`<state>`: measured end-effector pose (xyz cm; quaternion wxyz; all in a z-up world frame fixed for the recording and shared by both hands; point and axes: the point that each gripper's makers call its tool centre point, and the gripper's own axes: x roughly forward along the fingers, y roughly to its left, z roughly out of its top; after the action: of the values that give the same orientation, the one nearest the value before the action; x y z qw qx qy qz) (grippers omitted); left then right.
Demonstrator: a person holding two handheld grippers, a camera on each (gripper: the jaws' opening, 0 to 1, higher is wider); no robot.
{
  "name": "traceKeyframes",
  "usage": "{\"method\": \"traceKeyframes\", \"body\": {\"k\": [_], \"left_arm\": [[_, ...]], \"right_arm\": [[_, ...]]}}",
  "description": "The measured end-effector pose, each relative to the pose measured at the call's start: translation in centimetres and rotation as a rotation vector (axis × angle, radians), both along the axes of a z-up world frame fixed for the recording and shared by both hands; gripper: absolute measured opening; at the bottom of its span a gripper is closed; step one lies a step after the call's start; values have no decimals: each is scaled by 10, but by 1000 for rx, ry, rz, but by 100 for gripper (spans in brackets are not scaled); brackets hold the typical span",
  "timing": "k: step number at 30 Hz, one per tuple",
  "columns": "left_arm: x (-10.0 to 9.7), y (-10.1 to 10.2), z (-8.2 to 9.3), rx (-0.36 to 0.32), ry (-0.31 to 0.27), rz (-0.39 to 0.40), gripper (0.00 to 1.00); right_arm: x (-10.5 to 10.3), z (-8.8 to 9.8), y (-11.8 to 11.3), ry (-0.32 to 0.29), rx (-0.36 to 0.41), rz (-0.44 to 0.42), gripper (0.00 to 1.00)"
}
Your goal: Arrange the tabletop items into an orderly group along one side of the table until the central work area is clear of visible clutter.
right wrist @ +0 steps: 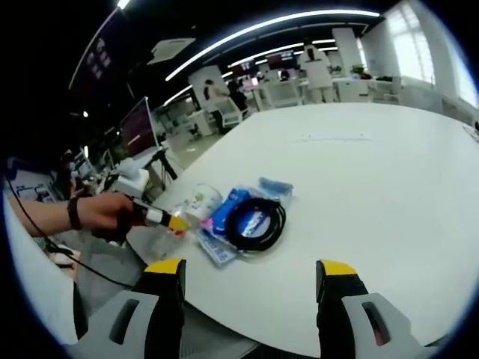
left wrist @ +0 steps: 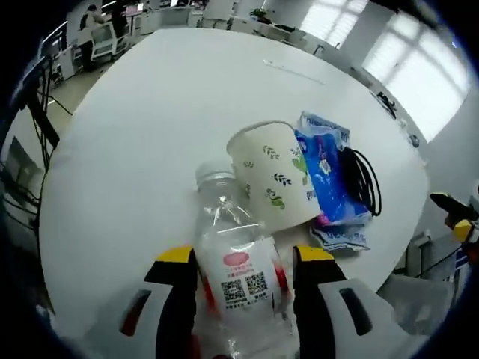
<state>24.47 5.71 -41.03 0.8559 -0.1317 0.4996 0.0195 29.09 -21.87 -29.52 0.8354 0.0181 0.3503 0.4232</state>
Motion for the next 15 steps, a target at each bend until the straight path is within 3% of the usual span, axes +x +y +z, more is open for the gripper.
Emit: {"method": "traceKeyframes", "body": {"k": [8,15], "left_arm": [[-1,6,4,-8,-36,0,43],[-3,23,23,10,-96,29,41]], "right_arm": [[6,0,-5,-2,3,-19,72],[9,-1,-3,-1,3,-14,72]]}}
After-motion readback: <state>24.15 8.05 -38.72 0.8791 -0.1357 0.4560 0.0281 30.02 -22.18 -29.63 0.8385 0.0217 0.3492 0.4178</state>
